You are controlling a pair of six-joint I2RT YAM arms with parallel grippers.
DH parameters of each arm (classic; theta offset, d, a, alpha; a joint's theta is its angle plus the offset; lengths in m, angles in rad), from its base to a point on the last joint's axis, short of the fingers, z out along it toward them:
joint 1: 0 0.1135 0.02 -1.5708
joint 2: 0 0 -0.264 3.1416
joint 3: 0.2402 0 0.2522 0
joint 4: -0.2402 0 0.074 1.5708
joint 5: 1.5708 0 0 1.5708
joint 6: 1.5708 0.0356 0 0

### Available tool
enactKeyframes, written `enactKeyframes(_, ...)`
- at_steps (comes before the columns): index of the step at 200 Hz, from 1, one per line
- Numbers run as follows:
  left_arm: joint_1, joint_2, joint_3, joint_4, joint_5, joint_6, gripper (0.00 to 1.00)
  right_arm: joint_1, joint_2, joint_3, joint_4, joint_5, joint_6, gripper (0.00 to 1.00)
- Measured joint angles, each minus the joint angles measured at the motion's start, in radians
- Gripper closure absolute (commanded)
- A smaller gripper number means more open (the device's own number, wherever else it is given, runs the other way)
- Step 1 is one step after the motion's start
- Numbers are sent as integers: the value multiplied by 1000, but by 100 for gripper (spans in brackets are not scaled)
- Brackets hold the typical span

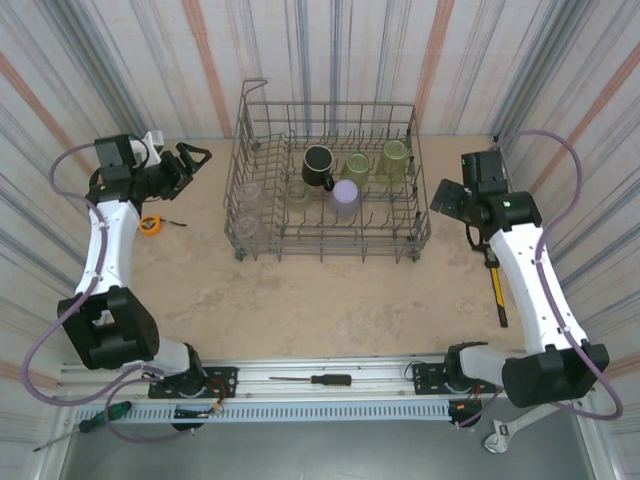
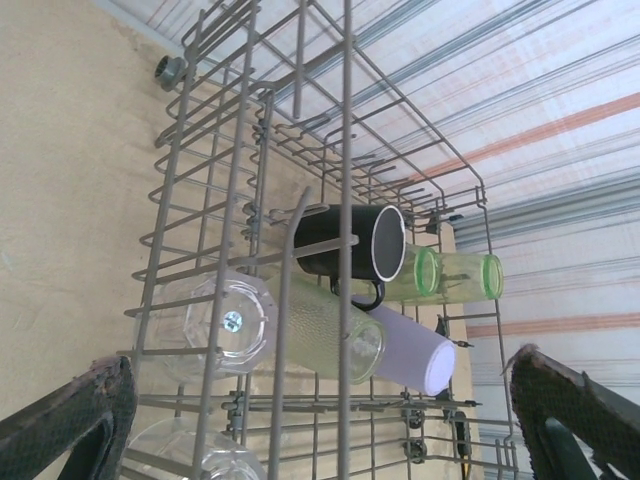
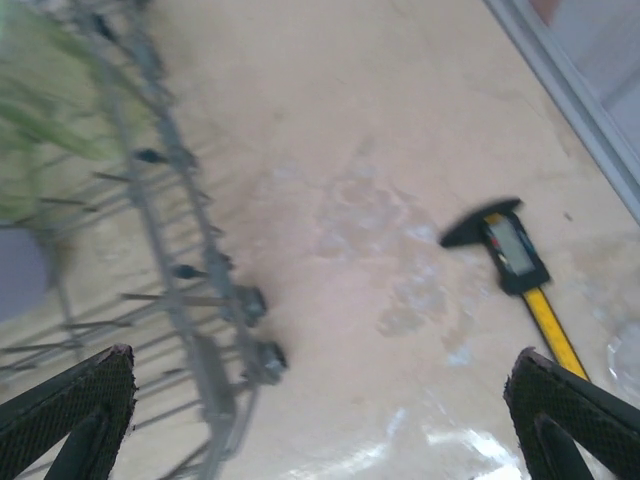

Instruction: Load the cups into the dish rack

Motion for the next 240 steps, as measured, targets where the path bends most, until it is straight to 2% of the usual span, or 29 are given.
enactKeyframes(46, -19, 20, 40, 1, 3, -15, 1, -200, -33, -134, -21, -7, 35, 1)
enactKeyframes(84, -47, 28, 48, 1, 4, -34, 1, -315, -42, -209, -12, -55, 35, 1)
enactKeyframes(155, -91, 32, 62, 0, 27, -50, 1, -456, -78, -290, 46, -64, 34, 1)
enactKeyframes(240, -103, 32, 63, 0, 34, -50, 1, -547, -13, -329, 131, -56, 4, 2)
